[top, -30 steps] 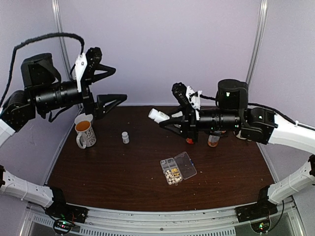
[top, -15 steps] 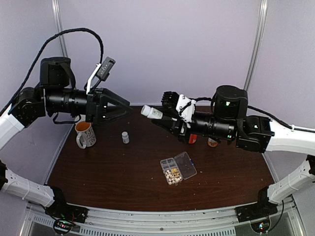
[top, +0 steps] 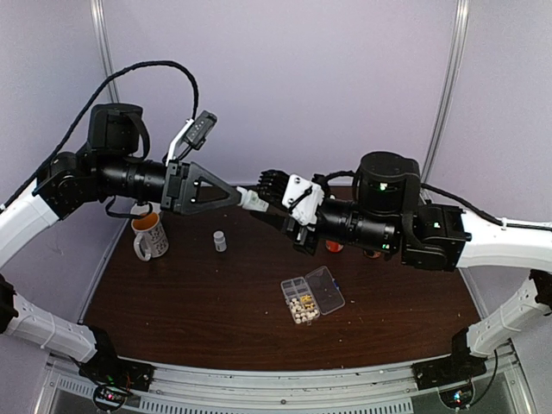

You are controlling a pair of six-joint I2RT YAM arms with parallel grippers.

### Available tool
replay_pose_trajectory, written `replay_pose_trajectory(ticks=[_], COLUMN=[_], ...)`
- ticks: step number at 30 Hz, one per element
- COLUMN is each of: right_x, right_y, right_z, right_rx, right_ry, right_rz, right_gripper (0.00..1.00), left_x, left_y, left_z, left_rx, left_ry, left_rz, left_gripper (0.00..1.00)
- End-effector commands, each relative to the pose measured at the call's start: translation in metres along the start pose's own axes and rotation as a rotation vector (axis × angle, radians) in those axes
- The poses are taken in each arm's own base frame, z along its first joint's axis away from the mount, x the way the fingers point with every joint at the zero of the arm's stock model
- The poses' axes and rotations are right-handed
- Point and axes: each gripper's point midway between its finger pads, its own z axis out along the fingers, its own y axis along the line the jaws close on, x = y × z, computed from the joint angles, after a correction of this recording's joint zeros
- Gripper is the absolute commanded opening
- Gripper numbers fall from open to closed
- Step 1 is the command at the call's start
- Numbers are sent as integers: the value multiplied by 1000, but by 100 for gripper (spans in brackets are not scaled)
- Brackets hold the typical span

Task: Sort the pills into containers
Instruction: Screw the lid of the pill bottle onto the pill bottle.

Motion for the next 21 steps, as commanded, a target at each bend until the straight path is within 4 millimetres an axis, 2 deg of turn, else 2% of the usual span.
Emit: replay_pose_trajectory(ticks=[1,8,14,16,21], right_x=[-9,-4,-1,-1,-2], right_y=[-9,-9,-7,-7,-6], right_z=[1,6,8,8,9], right_rx=[41,43,40,38,32], right_ry=[-1,18,28,31,31], right_rz=[-13,-18,-13,-13,-12], right_gripper=[0,0,0,0,0], left_x=[-8,-11,-8,-8,-10], left_y=[-6,-7,-6,-6,-6], left_z=[-2,-6,-5,-4,-5], left_rx=[28,11,11,14,5], left_ry=[-12,-25,-15,-13,-16], left_rz=[6,18,13,14,22], left_gripper=[73,65,65,60,59])
